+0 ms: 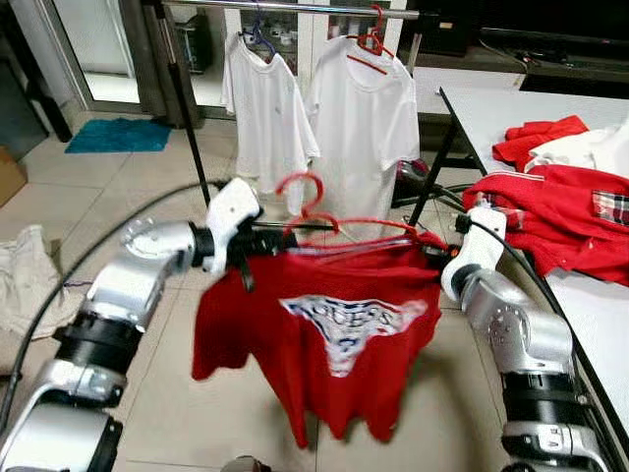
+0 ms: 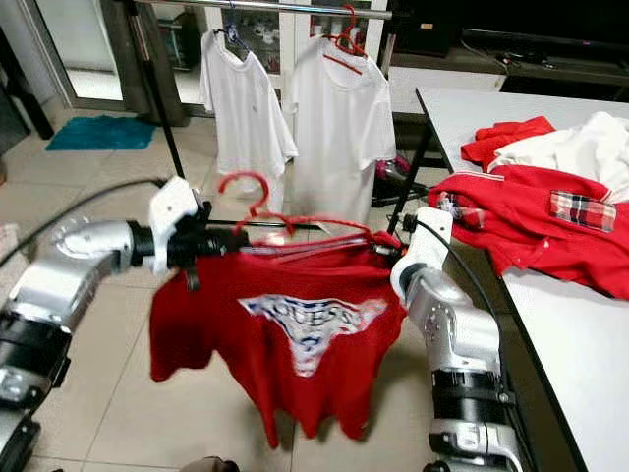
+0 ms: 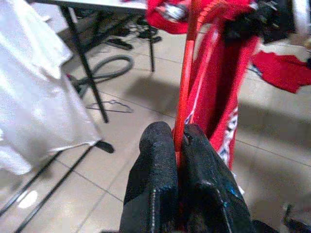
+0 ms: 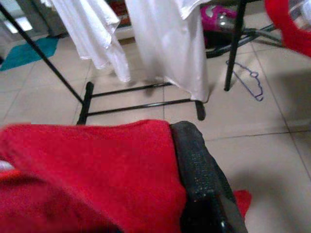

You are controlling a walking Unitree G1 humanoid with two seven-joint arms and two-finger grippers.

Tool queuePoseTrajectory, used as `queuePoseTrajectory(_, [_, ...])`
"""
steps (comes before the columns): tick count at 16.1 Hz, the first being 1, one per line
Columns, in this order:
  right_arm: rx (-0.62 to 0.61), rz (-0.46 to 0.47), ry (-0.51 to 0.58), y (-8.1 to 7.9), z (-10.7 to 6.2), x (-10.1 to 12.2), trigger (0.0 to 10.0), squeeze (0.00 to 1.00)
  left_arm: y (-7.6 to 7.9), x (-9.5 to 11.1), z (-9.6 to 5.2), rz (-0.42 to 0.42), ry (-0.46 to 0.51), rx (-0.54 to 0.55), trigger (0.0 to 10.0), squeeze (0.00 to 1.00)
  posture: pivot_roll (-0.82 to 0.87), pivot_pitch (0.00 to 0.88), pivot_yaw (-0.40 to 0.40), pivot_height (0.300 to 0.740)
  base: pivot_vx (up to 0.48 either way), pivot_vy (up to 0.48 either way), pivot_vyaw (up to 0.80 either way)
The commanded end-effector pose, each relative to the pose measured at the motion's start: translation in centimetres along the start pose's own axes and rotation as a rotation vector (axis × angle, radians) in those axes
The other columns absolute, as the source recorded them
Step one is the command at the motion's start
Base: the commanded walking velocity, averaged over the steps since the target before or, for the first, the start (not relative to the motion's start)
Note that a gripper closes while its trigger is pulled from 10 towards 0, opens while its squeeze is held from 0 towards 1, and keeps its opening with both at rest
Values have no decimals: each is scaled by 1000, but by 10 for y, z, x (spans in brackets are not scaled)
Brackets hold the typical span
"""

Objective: Hang hanger

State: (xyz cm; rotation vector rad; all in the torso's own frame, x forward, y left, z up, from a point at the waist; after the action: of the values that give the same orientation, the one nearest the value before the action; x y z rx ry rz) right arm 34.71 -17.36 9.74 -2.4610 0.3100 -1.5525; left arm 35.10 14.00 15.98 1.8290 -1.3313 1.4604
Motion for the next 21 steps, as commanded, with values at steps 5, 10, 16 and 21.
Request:
queuePoseTrajectory(5, [-26,18,-7,11,0,-3,0,0,-10,-2,-13,50,-43,32,0,0,28,0,-4,740,0,0,0])
queuePoseTrajectory(10, [-26,39,17,22,-3,8,0,0,-5,-21,-16,126,-178,-8,0,0,29,0,-7,740,0,0,0])
queuePoseTrajectory(16, [34,52,63,8,-2,26,0,0,21,-25,-2,130,-169,-138,0,0,27,0,-10,740,0,0,0])
queuePoseTrajectory(21, [127,5,43,-21,-6,26,0,0,11,-29,8,146,-221,-52,0,0,23,0,-9,740,0,0,0])
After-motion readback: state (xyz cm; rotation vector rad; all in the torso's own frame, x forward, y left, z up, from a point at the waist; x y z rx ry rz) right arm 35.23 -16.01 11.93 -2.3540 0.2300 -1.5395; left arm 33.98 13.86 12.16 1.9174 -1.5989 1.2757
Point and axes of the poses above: a point about 5 cm out from each wrist's last joint towards the gripper, its own z axis pointing out of the wrist towards the gripper, its own x axis along the axis of the wrist's last joint, y = z × x, the point moved 3 cm from there along z, pointing out of the wrist towards the gripper, and after that the axes turned 3 degrees about z, right-handed, at the moved point
